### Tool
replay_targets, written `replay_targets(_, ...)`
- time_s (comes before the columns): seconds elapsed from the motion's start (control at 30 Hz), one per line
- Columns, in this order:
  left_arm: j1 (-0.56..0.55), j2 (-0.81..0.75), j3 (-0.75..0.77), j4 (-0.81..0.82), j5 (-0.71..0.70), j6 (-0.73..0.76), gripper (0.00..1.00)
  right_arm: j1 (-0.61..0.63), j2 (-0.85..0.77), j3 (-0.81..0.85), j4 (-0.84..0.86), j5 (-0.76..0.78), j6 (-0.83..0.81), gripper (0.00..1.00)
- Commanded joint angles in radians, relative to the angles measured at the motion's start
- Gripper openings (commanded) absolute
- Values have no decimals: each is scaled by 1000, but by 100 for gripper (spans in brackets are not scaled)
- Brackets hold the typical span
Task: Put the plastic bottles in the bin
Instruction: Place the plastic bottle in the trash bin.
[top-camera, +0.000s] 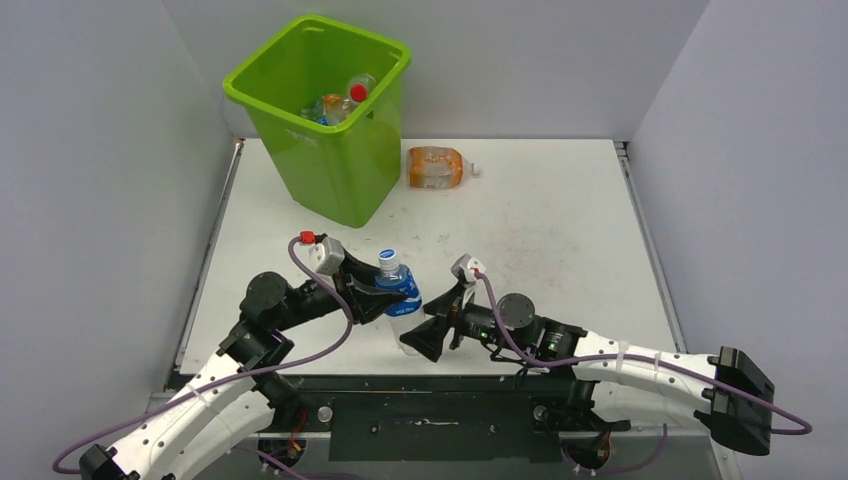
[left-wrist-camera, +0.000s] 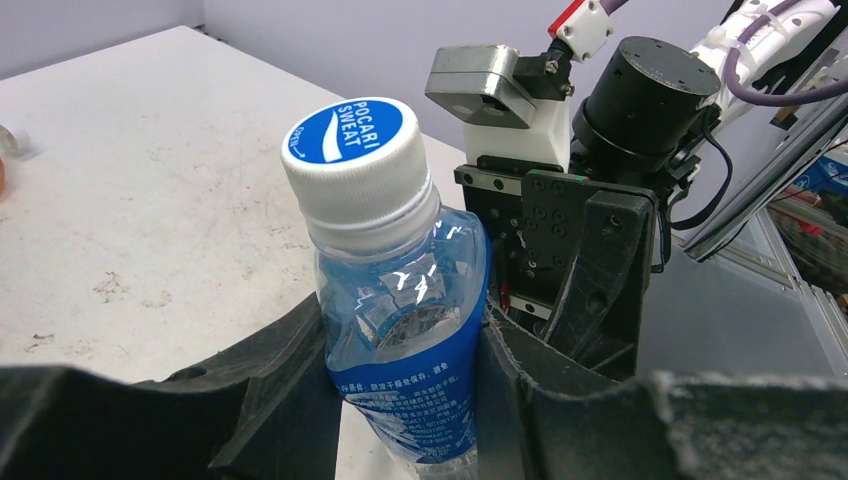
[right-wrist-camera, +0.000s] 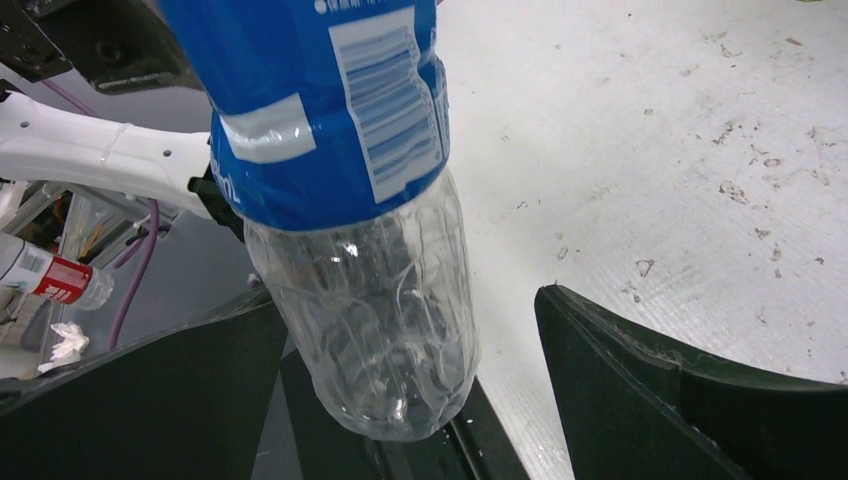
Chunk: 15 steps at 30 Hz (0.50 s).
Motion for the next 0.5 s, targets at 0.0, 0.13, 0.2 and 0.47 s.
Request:
replay_targets(0.0,-7,-16,-7,95,17,-50,0,8,32,38,136,75,-23,98)
replay_targets(0.13,-7,-13,-13,106,4,-63,13,14,46,25,172,48,-34,71)
replay_targets(0.2,-8,-10,-14,105,0,-65,27,18,32,7,193,45,-42,54)
replay_targets(0.47,-8,-68,-31,121,-163,-140,97,26,-61,-21,140,64,-103,36)
